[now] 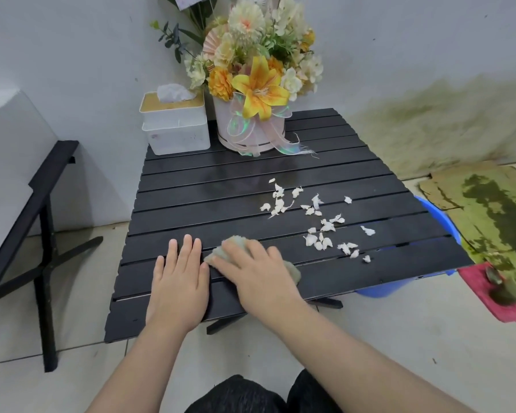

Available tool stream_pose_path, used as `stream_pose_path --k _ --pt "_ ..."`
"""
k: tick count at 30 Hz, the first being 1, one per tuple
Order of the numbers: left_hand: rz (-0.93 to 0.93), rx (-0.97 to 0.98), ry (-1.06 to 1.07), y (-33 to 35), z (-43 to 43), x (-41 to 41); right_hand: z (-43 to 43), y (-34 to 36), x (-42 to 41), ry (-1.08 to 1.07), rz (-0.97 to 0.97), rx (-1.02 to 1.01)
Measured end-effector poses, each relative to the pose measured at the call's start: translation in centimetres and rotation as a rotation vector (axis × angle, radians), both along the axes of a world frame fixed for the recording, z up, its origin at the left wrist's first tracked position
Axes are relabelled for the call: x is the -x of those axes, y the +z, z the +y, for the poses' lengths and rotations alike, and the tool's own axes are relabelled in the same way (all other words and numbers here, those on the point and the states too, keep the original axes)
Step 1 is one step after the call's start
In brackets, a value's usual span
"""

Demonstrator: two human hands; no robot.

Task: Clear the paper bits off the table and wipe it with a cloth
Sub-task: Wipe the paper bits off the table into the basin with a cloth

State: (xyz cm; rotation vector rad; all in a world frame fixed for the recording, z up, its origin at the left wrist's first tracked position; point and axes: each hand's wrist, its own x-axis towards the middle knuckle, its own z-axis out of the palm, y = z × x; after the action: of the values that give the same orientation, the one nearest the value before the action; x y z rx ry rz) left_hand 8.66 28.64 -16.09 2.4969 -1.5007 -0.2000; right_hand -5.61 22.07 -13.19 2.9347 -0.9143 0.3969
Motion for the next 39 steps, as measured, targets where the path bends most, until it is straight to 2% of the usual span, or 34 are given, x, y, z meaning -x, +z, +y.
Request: stream_pose_path --k 4,9,11,13,15,22,25,28,30,33,36,39 --pt "-0.013 -0.012 0.003 0.1 -0.1 0.1 -4.9 -0.2 3.8 -0.137 -0.096 -0.090" --pt "0.016 -0.003 0.004 1.0 -2.5 0.2 -9.2 1.1 7.5 -0.319 -0.203 -0.096" --pt "0.032 0.018 -0.028 1.4 -5.1 0.6 -8.0 1.3 6.9 -0.226 -0.236 -0.064" --pt "0.038 0.010 -0.047 1.4 -7.6 1.1 -5.9 0.2 6.2 -0.068 -0.147 -0.010" --pt "-0.003 -0.028 -0.054 1.0 -9.0 1.3 -4.9 -0.9 6.6 -0.003 -0.098 -0.004" --pt "-0.023 -0.019 -0.041 -0.4 -9.2 0.7 -10.2 0.0 8.1 -0.314 -0.199 -0.131" --pt "-0.030 -0.023 -0.042 -0.5 -9.3 0.8 -8.0 0.6 6.8 -0.213 -0.268 -0.087" --pt "0.002 -0.013 -0.033 -0.5 -9.3 0.7 -4.4 -0.5 5.9 -0.015 -0.116 -0.029" --pt "0.014 -0.006 -0.030 -0.3 -9.4 0.7 -4.6 -0.8 6.2 -0.022 -0.082 -0.064" --pt "0.009 -0.019 -0.046 -0.3 -9.3 0.9 -7.2 -0.3 7.4 -0.170 -0.087 -0.181" --pt "0.027 0.041 -0.041 0.4 -9.7 -0.2 -9.1 0.7 7.5 -0.322 -0.234 -0.175" --pt "-0.028 0.082 -0.049 1.2 -11.7 -1.9 -9.9 2.0 3.6 -0.361 -0.405 -0.089"
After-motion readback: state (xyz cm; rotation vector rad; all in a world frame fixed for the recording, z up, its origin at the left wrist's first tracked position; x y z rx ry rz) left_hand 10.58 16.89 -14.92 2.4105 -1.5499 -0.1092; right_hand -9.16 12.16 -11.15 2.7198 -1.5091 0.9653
